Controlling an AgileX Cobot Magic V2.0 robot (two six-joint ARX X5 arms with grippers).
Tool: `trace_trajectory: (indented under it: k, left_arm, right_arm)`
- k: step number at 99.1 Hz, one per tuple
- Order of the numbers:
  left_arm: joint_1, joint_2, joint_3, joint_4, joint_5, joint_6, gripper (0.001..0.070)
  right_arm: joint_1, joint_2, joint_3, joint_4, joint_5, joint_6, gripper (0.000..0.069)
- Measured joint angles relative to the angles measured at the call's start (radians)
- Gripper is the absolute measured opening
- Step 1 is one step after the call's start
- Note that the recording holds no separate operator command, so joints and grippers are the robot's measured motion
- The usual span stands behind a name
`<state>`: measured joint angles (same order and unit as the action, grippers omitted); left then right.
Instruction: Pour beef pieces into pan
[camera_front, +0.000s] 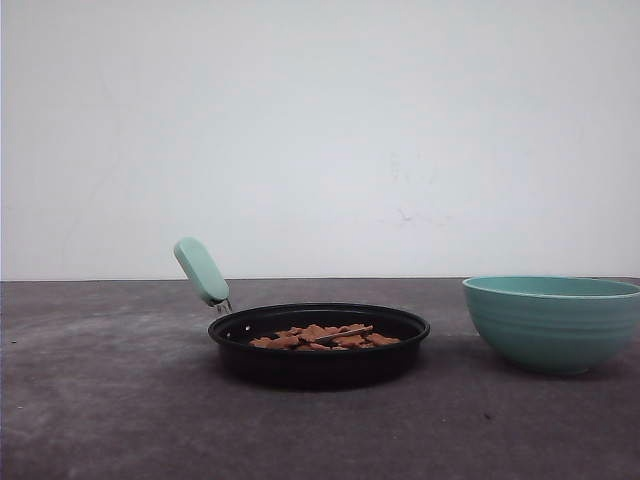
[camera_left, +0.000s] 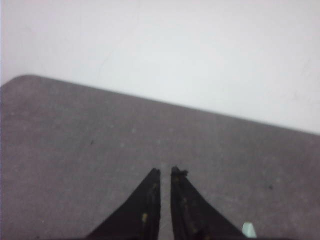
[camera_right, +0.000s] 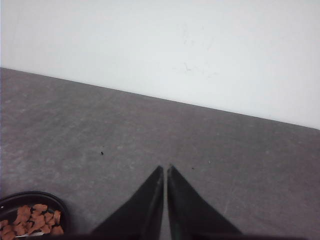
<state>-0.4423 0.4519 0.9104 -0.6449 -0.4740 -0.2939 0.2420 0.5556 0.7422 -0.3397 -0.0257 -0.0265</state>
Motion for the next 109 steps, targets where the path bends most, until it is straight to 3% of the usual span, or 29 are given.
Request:
trace_trajectory:
  k: [48,74,91,109]
  left_arm:
    - [0.000,-0.030,0.000,-0.001,-0.002,-0.009,0.0012]
    - [0.000,-0.030,0.000,-0.001,-0.002,-0.009,0.0012]
    - [0.000,-0.030,0.000,-0.001,-0.002,-0.010,0.0012]
    - [0.000,-0.029,0.000,-0.002,-0.002,-0.010,0.0012]
  right_arm:
    - [0.007,-0.015,0.000,-0.007,0.003,-0.002,0.0010]
    - [0.006,-0.266,-0.020,-0.074,0.027,-0.003,0.0010]
    - [-0.058,-0.388,-0.296,0.043,0.081,-0.003,0.0010]
    - [-0.128,-0.558,-0.615,0.108,-0.026,0.024,0.0010]
